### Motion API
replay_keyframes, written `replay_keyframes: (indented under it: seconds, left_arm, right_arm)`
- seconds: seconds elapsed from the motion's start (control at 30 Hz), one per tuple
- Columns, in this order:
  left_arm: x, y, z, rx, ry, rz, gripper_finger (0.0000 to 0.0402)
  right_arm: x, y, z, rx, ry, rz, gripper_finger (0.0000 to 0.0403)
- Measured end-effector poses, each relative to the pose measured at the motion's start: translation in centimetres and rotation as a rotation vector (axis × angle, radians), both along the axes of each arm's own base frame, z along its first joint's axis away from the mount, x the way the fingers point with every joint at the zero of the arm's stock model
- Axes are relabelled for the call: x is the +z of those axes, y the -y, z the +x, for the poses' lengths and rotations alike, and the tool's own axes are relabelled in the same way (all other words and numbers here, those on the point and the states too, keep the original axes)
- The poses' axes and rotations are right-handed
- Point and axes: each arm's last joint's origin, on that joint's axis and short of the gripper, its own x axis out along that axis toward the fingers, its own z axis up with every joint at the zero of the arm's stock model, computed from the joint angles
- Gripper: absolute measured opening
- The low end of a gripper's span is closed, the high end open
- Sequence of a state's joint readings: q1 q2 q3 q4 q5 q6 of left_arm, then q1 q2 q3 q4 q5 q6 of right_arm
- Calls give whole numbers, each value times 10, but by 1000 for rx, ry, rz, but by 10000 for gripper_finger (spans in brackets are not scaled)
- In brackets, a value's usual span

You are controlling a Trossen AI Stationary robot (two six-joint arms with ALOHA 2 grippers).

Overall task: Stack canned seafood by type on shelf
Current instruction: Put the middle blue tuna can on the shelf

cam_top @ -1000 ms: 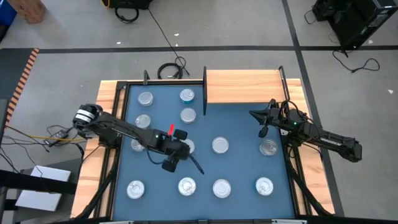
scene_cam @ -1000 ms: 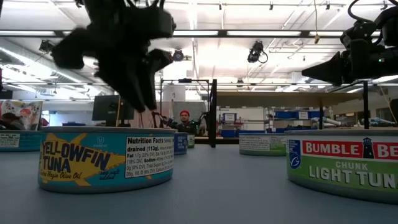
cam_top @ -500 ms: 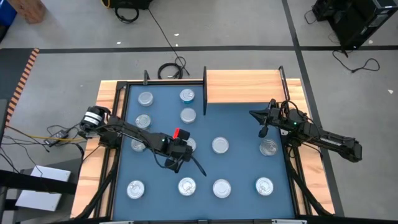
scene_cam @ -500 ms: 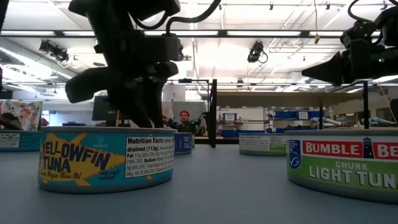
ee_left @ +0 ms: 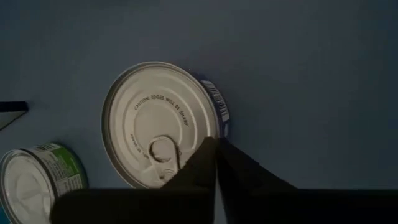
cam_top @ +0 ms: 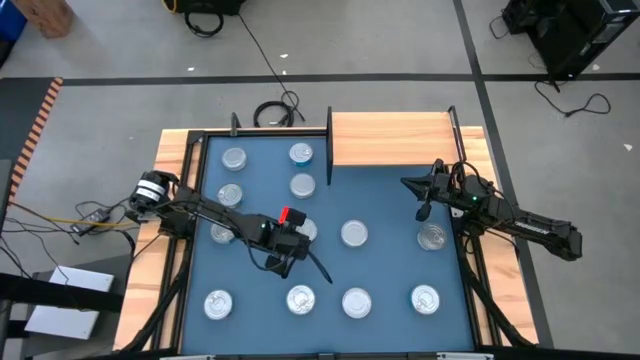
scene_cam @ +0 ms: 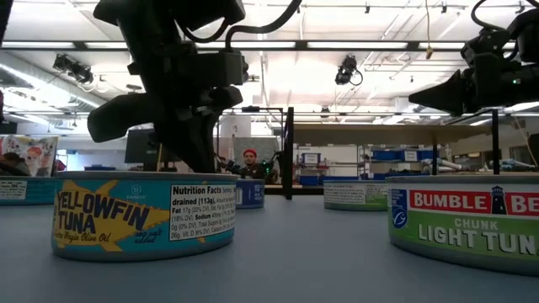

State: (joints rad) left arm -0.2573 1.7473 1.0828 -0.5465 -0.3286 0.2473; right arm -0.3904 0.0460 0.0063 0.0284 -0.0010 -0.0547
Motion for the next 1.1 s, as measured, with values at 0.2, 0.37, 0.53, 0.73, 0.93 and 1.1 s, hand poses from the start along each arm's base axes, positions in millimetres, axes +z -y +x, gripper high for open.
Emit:
replay_keyframes:
  seconds: [0.2,0.37,0.53,0.73,0.93,1.1]
  left_arm:
    - [5,1,1,-3,-20,-24,4]
    - [16,3,6,-2,-19,-67,2]
    - [23,4,9,-7,-16,-85,2]
    - [23,4,9,18,-9,-83,32]
    - [15,3,6,-1,-16,-62,88]
    - [6,-2,4,15,10,-40,111]
  right_arm:
    - [0,0,0,0,0,0,28]
    - [0,0,0,0,0,0,28]
    - [0,0,0,0,0,0,28]
    - [0,0,0,0,0,0,28]
    - [0,0,0,0,0,0,28]
    - [0,0,0,0,0,0,28]
